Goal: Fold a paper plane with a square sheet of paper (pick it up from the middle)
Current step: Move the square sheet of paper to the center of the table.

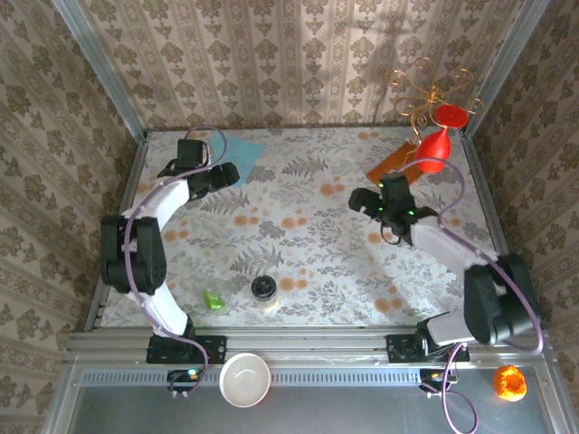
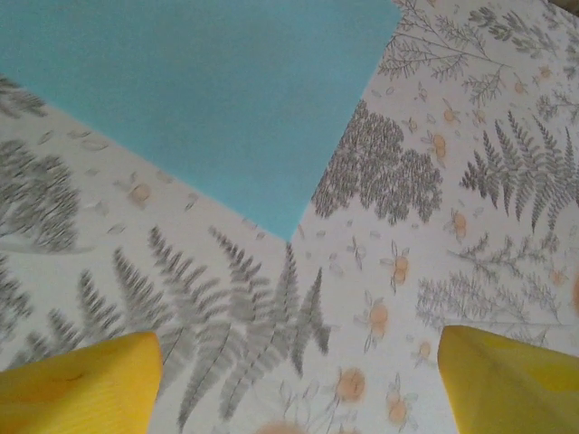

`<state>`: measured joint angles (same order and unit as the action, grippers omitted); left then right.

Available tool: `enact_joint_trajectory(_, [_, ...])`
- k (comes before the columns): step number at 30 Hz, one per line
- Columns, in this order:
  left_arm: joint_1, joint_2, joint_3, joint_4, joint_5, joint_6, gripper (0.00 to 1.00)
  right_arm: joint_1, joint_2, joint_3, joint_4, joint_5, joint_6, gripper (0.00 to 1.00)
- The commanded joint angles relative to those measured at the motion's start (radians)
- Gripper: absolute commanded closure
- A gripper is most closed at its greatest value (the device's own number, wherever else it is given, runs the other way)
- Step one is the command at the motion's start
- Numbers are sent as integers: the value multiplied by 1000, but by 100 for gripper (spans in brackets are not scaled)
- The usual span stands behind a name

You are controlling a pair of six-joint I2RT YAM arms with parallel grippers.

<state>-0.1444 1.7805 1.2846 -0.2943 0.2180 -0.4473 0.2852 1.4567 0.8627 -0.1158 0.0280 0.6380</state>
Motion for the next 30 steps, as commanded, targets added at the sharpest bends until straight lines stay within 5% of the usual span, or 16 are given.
enact_joint_trajectory(1, [2,111,116,-70,30,-63,30,49,119,102,-42,-82,36,10])
enact_joint_trajectory(7, [14,299,308,-131,-2,-102,41,102,310,265,-81,-129,39,16])
enact_joint_trajectory(18, [14,524,559,-258,-14,-78,58,113,399,349,-131,-143,20,27])
enact_joint_trajectory(30, [-62,587,590,-408,3,-32,66,112,411,371,-163,-132,31,27])
